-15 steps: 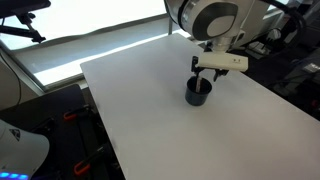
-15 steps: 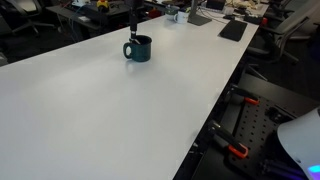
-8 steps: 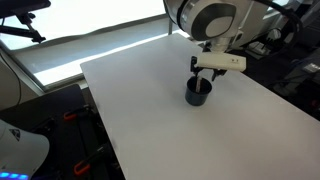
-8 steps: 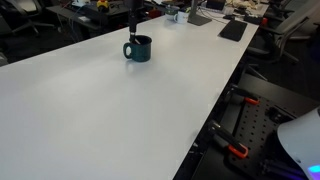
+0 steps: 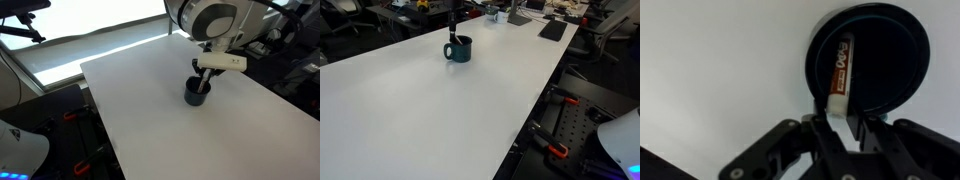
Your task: Remove the marker from the cup
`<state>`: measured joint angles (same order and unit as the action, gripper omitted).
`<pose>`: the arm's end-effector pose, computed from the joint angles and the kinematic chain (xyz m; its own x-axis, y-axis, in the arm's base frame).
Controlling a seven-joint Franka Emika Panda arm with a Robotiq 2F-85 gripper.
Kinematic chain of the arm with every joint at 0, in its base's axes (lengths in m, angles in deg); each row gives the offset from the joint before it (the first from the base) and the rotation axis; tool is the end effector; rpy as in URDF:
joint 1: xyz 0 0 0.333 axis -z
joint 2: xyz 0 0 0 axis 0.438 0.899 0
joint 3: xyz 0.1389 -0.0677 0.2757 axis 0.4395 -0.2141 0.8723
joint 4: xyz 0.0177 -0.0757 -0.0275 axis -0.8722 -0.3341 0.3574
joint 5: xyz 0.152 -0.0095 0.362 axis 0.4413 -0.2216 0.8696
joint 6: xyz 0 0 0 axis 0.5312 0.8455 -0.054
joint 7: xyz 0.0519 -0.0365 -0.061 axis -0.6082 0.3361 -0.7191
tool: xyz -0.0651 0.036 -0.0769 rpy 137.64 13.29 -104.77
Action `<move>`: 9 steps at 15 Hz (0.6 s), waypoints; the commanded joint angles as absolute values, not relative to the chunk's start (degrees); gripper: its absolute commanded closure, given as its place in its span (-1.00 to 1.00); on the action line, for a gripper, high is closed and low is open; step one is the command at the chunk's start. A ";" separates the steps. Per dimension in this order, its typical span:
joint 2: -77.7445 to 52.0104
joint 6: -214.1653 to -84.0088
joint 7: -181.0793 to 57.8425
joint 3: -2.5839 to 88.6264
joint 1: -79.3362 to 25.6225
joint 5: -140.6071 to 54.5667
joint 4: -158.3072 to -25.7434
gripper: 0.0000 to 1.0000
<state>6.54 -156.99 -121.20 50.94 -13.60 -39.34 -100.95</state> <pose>0.6629 -0.1023 0.2176 0.7006 0.7074 0.0935 0.7065 -0.7061 0.0475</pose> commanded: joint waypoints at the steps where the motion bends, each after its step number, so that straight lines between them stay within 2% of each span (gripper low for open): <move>1: 6.11 -156.55 -121.67 51.96 -12.78 -38.40 -101.30 1.00; 3: 5.94 -156.31 -121.61 52.06 -12.74 -38.11 -101.43 0.91; 9: 4.63 -155.50 -121.81 52.67 -11.80 -36.21 -102.17 0.91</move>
<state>6.53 -156.93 -121.20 51.16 -13.35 -37.97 -100.93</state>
